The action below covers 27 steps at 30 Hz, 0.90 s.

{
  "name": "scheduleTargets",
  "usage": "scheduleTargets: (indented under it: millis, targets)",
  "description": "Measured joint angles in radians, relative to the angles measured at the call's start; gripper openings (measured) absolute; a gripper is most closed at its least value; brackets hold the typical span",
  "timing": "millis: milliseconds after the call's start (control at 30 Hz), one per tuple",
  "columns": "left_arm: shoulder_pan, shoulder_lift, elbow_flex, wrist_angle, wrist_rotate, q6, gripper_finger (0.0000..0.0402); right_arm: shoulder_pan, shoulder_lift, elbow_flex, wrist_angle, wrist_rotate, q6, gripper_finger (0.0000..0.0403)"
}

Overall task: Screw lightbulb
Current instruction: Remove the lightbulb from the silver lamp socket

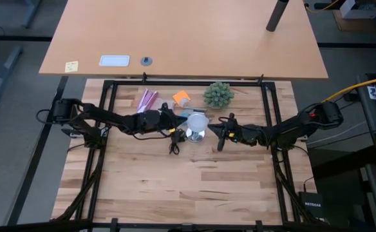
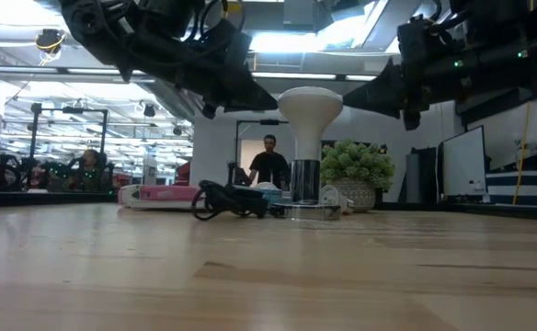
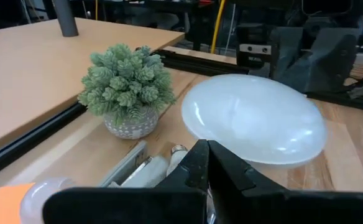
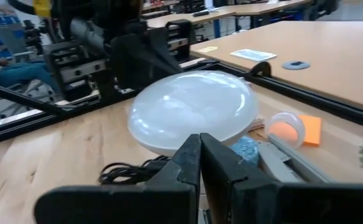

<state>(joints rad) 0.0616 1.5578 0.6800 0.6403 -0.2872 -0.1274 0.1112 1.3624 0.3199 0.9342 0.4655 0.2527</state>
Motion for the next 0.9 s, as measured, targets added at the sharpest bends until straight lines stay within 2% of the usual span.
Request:
scheduleTargets:
  millis: [367,633,900]
  targets:
    - [-0.052,0.000,0.000,0.002,0.020,-0.044,0.0000,-0.002,0.000,0.000,-0.018,0.092,0.000,0.0016]
    - [-0.090,0.001,0.000,-0.003,0.017,-0.055,0.0000,0.000,0.001,0.000,-0.018,0.102,-0.004,0.0016]
    - [-0.106,-0.048,0.000,0.004,-0.053,0.035,0.0000,0.000,-0.003,0.000,0.061,0.149,-0.133,0.0016]
